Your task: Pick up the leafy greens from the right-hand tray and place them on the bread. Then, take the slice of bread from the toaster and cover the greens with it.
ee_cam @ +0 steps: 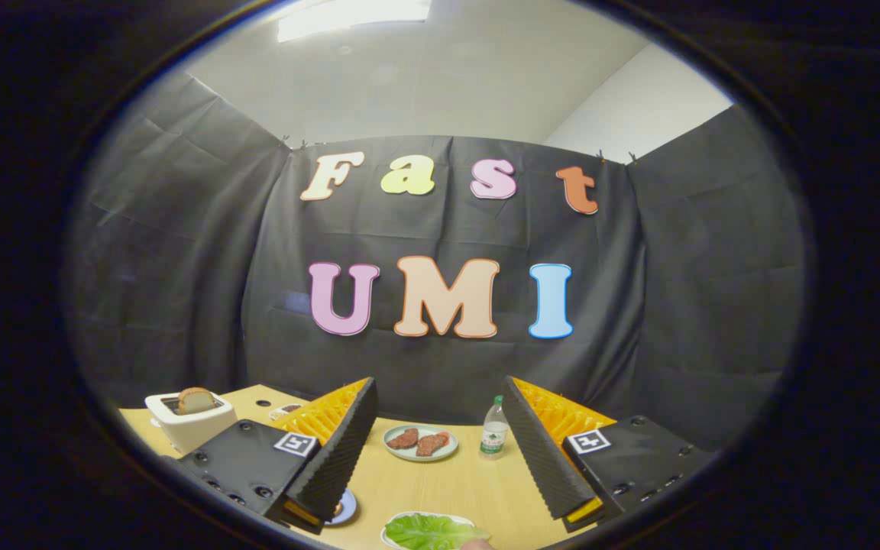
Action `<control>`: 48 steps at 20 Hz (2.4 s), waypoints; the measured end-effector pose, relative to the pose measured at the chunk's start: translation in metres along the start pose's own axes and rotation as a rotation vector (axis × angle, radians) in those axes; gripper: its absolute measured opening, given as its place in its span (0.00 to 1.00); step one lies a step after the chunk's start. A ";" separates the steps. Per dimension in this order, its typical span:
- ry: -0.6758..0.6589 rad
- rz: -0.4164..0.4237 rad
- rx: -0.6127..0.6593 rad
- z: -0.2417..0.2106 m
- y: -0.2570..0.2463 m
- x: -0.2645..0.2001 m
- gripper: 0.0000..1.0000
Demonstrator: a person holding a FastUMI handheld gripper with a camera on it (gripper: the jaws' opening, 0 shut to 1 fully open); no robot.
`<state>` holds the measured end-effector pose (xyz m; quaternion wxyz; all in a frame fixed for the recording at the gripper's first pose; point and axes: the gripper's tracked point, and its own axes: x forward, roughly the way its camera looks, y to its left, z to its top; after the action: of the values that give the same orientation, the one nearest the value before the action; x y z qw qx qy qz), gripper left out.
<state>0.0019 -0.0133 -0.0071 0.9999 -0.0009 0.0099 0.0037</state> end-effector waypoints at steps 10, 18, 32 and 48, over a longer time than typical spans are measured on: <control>0.109 0.087 -0.039 -0.034 -0.002 0.010 1.00; 0.223 0.265 -0.135 -0.076 0.001 0.019 1.00; 0.564 0.526 -0.186 -0.222 -0.001 0.029 1.00; 0.873 0.637 -0.259 -0.355 0.011 0.005 1.00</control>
<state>-0.0002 -0.0031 -0.3622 0.8442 -0.1223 0.4226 0.3061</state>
